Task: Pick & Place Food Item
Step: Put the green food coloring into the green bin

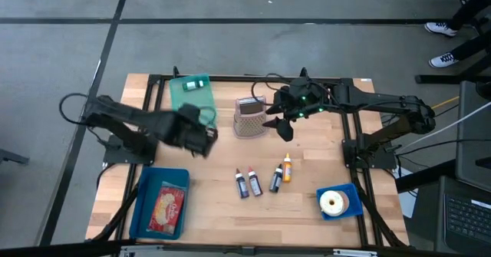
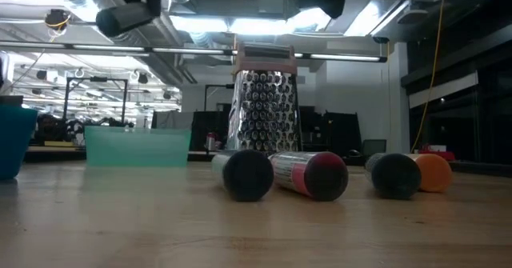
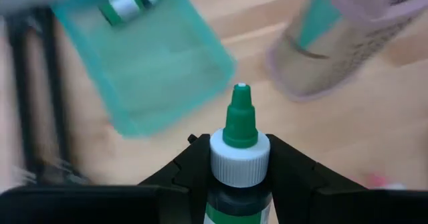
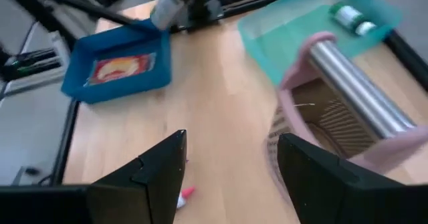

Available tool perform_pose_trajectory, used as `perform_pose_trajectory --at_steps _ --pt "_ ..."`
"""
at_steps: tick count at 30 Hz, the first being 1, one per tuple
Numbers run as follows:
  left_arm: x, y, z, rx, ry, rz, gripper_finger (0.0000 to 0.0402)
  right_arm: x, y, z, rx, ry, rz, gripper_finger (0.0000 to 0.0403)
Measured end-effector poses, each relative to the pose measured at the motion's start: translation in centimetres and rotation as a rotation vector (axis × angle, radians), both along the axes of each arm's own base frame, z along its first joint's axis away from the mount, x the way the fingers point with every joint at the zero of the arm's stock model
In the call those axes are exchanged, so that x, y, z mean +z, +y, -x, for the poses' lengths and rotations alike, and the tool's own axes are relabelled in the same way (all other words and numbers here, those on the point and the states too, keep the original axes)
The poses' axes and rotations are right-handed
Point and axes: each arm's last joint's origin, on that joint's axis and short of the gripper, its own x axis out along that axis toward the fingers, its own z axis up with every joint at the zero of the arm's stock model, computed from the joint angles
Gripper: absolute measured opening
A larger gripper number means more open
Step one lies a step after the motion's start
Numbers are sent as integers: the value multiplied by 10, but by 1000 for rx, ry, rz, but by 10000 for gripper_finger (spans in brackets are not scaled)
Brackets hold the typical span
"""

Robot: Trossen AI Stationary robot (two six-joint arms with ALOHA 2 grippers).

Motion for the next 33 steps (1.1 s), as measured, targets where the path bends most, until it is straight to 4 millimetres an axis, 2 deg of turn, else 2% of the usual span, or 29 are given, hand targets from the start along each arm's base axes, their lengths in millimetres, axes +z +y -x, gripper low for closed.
perform_pose_trajectory --at_steps 6,12,19,22,26,30,33 --pt "16 68 17 -126 183 -54 114 0 -8 0 -116 1 -26 232" --pt "19 135 35 -230 431 -78 114 0 -15 1 -212 -1 -44 232" --pt "21 205 43 -441 447 -123 114 1 -24 2 -290 -13 -67 232" --pt "11 230 46 -520 515 -94 114 2 -27 2 -312 -29 -78 232" --pt "-13 258 44 -611 624 5 114 3 -28 2 -344 -37 -72 232" --pt "-42 277 30 -699 696 99 114 3 -28 2 -363 -40 -80 232" --pt "-67 287 18 -758 688 185 114 3 -28 2 -363 -40 -80 232"
